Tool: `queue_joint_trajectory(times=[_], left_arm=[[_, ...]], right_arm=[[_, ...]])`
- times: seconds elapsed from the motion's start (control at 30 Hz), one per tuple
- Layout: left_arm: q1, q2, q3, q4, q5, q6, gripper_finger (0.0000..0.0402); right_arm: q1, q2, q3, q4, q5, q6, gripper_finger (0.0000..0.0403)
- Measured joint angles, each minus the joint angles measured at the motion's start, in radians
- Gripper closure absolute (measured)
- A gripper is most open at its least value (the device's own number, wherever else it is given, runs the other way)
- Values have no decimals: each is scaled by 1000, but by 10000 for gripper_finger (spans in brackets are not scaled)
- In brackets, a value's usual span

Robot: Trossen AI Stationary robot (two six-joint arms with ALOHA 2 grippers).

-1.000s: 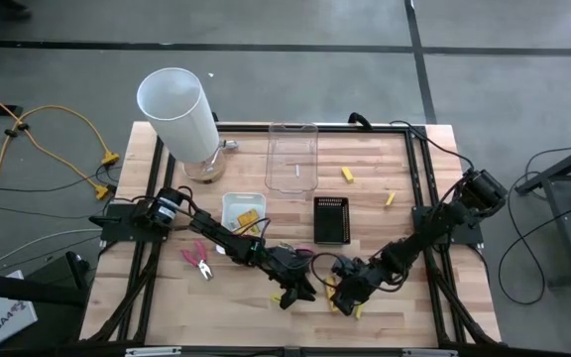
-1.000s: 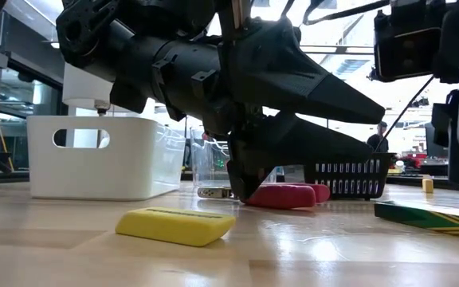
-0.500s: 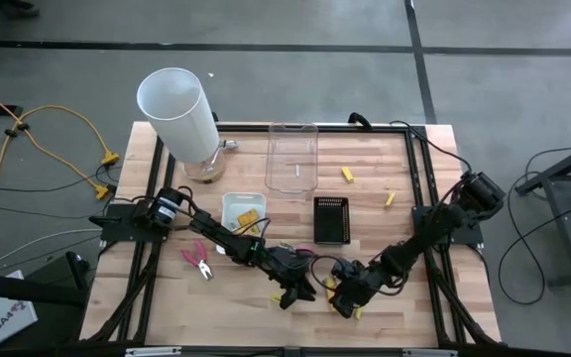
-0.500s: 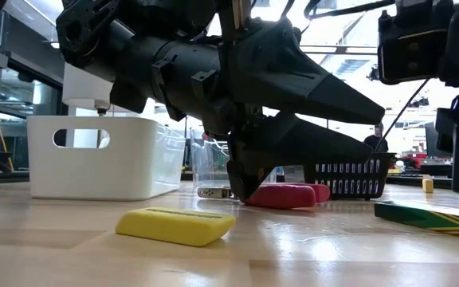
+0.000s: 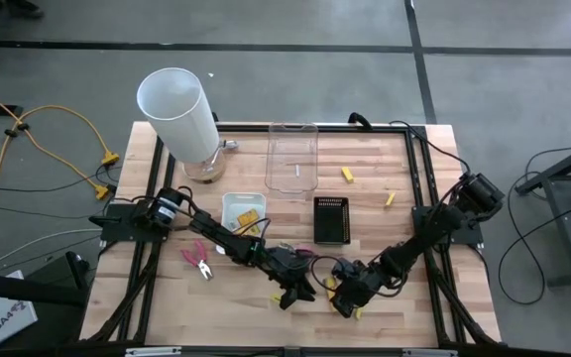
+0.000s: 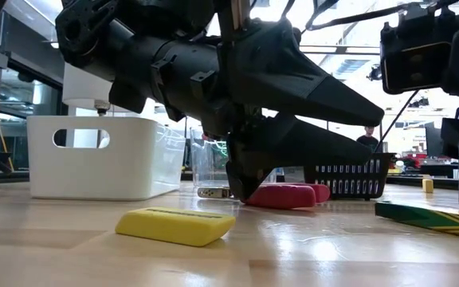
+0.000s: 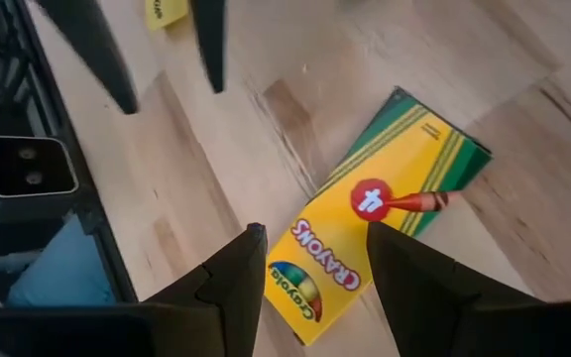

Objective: Pick & Place School Supplies
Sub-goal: Put the box of crayon into the white bin

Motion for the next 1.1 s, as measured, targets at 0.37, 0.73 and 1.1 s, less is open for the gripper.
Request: queue_joint_trajectory(times=[0.37,0.73,1.1], left_arm=[[-2,0,0,12,-1,3,280],[-3,-1,3,47,0,2,280],[-3,-1,13,40,0,3,280]], right_arm=[[4,0,1,-25,7,9,234],[4,0,2,-50,58,4,234],[11,0,0,-32,66,1,234]])
